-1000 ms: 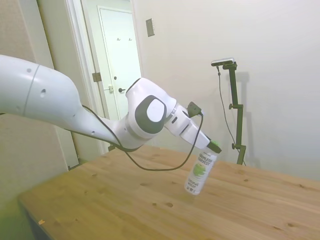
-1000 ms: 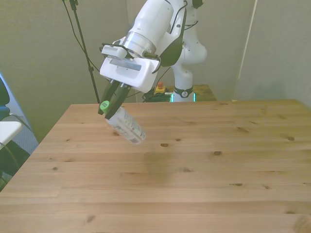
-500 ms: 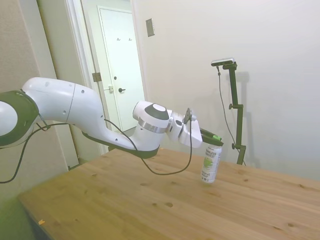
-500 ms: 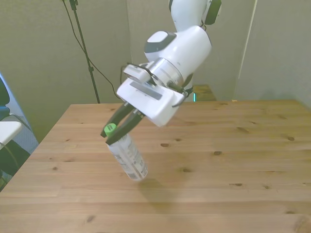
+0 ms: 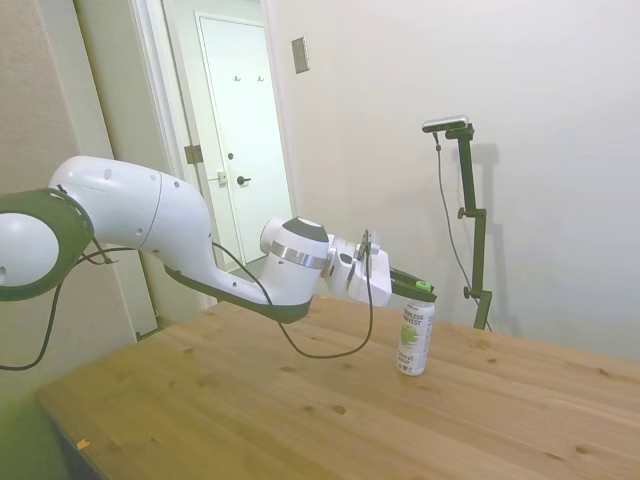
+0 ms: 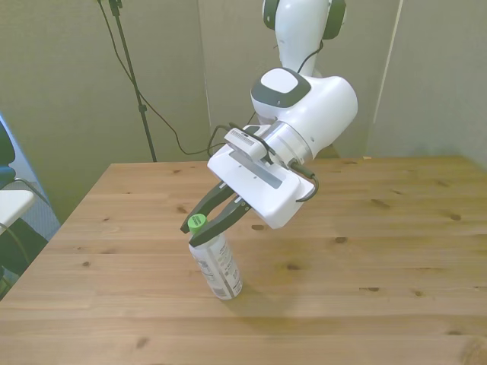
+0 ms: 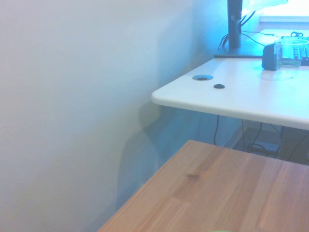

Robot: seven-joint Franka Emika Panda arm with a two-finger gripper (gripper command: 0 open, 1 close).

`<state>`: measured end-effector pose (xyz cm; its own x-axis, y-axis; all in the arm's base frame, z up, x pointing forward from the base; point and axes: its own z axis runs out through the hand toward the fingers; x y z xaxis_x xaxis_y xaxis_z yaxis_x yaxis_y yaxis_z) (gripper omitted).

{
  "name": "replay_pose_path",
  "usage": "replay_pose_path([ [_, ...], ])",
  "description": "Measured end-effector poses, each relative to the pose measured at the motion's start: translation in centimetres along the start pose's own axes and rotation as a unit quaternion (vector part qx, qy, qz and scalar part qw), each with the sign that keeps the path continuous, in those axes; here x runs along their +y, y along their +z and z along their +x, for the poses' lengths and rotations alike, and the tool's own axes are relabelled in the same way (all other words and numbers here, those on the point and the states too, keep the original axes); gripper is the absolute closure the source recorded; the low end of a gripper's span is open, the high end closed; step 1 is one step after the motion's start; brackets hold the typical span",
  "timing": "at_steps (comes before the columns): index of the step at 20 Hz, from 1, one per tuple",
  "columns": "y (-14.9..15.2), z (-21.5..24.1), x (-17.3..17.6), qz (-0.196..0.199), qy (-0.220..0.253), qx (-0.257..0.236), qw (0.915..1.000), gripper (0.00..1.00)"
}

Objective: Stand the water bottle

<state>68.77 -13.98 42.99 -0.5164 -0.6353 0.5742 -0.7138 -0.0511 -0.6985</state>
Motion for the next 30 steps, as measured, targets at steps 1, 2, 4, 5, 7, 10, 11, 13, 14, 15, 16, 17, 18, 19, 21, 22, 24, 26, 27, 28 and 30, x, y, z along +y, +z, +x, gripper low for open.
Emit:
replay_pose_path([
  [1,0.0,0.1,0.0,-0.002,0.001,-0.001,1.0,0.0],
  [2,0.1,0.2,0.0,-0.003,0.001,-0.002,1.0,0.0],
  [4,0.1,0.3,0.0,-0.006,-0.001,-0.004,1.0,0.0],
  [5,0.1,0.3,0.0,-0.007,-0.003,-0.004,1.0,0.0],
  [7,0.0,0.2,0.0,-0.008,-0.008,-0.007,0.9999,0.0],
  [10,0.1,0.5,0.0,-0.009,-0.014,-0.008,0.9998,0.0],
  [11,0.0,0.7,-0.1,-0.009,-0.017,-0.009,0.9998,0.0],
  [13,-0.4,1.2,-0.3,-0.01,-0.025,-0.016,0.9995,0.0],
  [14,-0.8,1.6,-0.4,-0.013,-0.03,-0.024,0.9992,0.0],
  [15,-1.4,2.0,-0.4,-0.018,-0.037,-0.04,0.9984,0.0],
  [16,-2.1,2.5,-0.4,-0.022,-0.044,-0.056,0.9972,0.0],
  [17,-2.9,3.3,-0.4,-0.026,-0.05,-0.073,0.9957,0.0],
  [18,-3.8,4.3,-0.4,-0.029,-0.056,-0.093,0.9936,0.0],
  [19,-4.9,5.3,-0.2,-0.033,-0.062,-0.113,0.9911,0.0],
  [21,-7.1,7.7,0.1,-0.04,-0.071,-0.146,0.9858,0.0],
  [22,-8.2,8.8,0.3,-0.044,-0.076,-0.161,0.983,0.0],
  [24,-10.2,10.7,0.9,-0.051,-0.089,-0.192,0.976,0.0],
  [26,-11.9,12.0,1.8,-0.06,-0.109,-0.221,0.9672,0.0],
  [27,-12.7,12.3,2.4,-0.068,-0.123,-0.237,0.9612,0.0],
  [28,-13.3,12.6,3.0,-0.077,-0.137,-0.254,0.9544,0.0],
  [30,-14.5,13.0,4.1,-0.093,-0.167,-0.289,0.9379,0.0],
])
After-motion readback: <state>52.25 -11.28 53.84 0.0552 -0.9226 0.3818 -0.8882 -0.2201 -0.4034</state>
